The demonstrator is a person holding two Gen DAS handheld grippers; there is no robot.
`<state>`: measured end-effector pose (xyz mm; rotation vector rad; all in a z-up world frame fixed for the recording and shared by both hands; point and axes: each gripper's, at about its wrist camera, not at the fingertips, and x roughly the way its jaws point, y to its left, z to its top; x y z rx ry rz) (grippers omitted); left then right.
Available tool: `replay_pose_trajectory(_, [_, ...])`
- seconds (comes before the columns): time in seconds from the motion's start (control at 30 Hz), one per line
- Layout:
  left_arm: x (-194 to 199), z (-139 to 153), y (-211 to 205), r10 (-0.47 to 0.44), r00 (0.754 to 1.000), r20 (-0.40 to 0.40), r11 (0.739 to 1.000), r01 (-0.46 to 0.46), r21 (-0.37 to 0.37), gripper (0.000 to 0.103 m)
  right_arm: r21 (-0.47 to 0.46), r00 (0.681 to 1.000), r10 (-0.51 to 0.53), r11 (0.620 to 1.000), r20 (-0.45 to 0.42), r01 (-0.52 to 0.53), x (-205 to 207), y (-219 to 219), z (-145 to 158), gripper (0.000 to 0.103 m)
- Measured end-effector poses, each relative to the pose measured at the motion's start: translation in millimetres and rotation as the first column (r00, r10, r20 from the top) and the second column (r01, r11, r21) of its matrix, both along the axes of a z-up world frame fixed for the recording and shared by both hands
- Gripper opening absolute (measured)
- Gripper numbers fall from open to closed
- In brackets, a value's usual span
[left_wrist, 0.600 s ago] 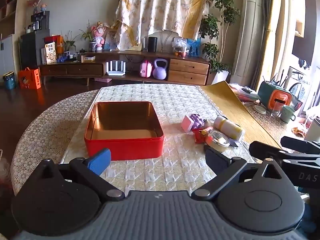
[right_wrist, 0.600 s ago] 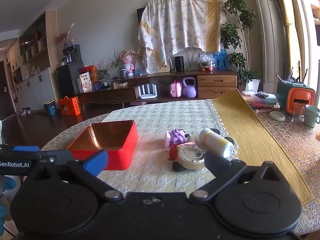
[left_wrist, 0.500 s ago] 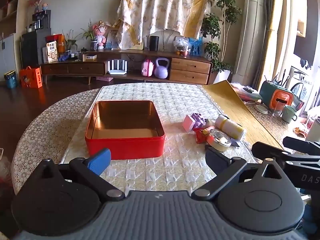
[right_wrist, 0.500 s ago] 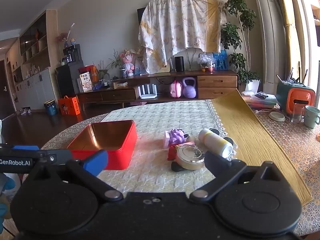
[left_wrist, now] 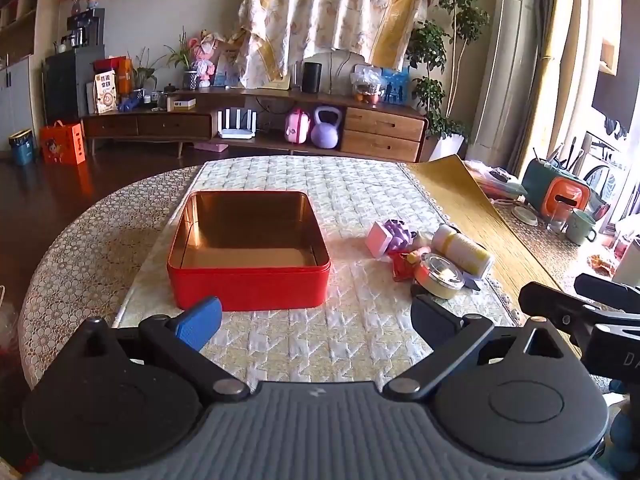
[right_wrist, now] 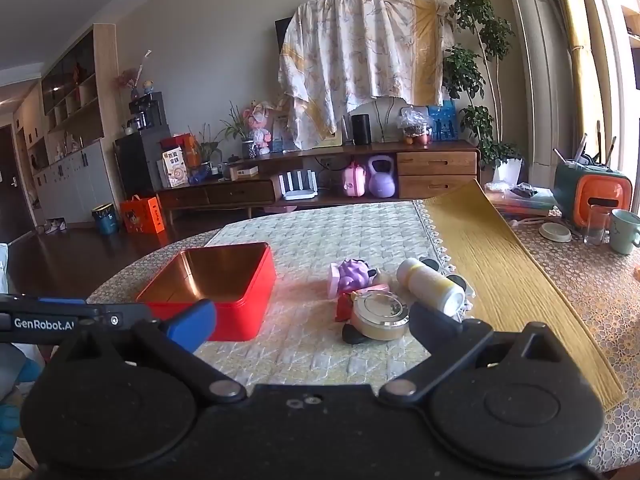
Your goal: Organize rigid objects
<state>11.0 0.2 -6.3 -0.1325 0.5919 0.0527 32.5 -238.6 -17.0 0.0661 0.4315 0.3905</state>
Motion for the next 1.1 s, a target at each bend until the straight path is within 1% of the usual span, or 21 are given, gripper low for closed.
replay_pose_trajectory(0.03, [0.2, -0.4, -0.4, 0.001, 1.0, 0.0, 1.0, -0.001, 0.002, 0.101, -0.005, 1.0, -0.001, 1.0, -0.002, 0.001, 2.4, 4.9, -0.9, 0.103])
replay_pose_trajectory(0.33, [0.8, 1.3, -2.1, -0.006, 1.0, 0.003, 1.0, 0.006, 0.008, 0.101, -0.005, 1.0, 0.004, 1.0, 0.0, -0.004, 1.4, 4.9, -0.3, 0.103])
replay_pose_trajectory(0.5, [4.1, -1.2, -0.2, 0.004, 0.999, -0.034, 1.0, -0.004, -0.013, 0.101, -0.002, 1.0, 0.002, 1.0, 0.002, -0.002, 2.6, 3.7, -0.4, 0.103])
replay_pose_trajectory(0.67, [-0.6, 1.5, -1.9, -0.012, 1.0, -0.011, 1.0, 0.012, -0.012, 0.101, 0.0, 1.0, 0.002, 1.0, 0.002, -0.002, 2.6, 3.3, -1.4, 0.103])
replay_pose_trajectory(1.1, [-6.7, 4.3, -8.5, -0.051, 0.999, 0.004, 0.999, 0.051, 0.0, 0.101, 0.001, 1.0, -0.005, 1.0, -0.004, 0.005, 2.3, 3.7, -2.8, 0.103])
